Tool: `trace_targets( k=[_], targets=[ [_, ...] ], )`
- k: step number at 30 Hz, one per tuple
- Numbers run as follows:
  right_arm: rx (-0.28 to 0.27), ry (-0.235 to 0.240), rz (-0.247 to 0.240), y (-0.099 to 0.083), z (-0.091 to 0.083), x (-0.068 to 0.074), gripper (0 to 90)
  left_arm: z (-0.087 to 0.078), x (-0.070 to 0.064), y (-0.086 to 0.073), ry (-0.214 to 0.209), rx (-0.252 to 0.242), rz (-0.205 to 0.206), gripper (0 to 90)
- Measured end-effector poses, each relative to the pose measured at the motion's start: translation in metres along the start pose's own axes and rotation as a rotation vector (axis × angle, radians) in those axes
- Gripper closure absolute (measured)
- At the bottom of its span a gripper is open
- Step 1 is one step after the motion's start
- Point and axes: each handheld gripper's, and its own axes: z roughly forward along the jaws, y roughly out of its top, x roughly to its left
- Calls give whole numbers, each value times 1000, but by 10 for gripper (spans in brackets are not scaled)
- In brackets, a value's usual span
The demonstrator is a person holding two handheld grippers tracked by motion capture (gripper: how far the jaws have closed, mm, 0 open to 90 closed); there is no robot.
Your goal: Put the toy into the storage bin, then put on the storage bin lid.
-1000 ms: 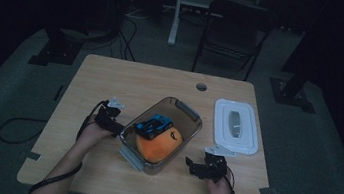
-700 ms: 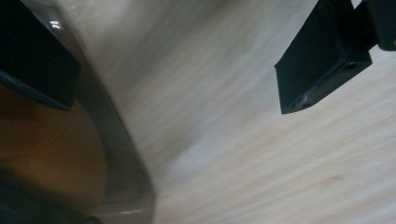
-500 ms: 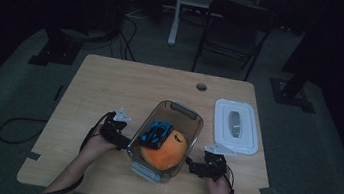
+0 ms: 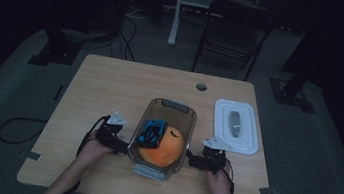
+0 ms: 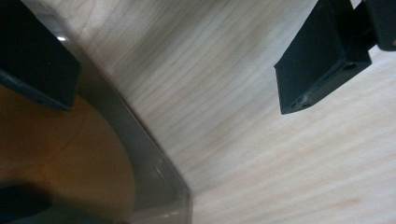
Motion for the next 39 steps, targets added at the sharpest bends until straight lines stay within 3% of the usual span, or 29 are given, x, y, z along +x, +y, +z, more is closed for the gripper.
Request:
trace_targets(
  k=[3, 7, 10, 16, 20, 25, 28, 29, 36, 39],
  targets=[
    [-26, 11, 87, 0, -12, -14, 114, 2, -1, -3, 8, -8, 4, 10],
    [-26, -26, 143, -2, -24, -33, 114, 5, -3, -5, 32, -6, 24, 10],
    [16, -142, 113, -2, -31, -42, 113, 7, -3, -6, 40, -3, 34, 10],
    [37, -173, 163, -2, -40, -66, 114, 11, -1, -5, 54, -8, 41, 10],
    [44, -204, 192, 2, -42, -84, 202, 10, -1, -4, 57, -31, 34, 10],
    [52, -270, 256, 5, -39, -110, 332, 9, -3, -5, 63, -27, 31, 9],
    [56, -258, 291, 7, -32, -122, 358, 9, -5, -6, 72, -26, 31, 10],
    [49, -247, 290, 7, -30, -124, 410, 10, -6, -6, 72, -27, 32, 10],
    [106, -270, 294, 14, -2, -136, 387, 12, -14, -6, 56, -21, 42, 9],
    [132, -288, 284, 16, 9, -138, 431, 15, -19, -5, 45, -23, 52, 9]
  ],
)
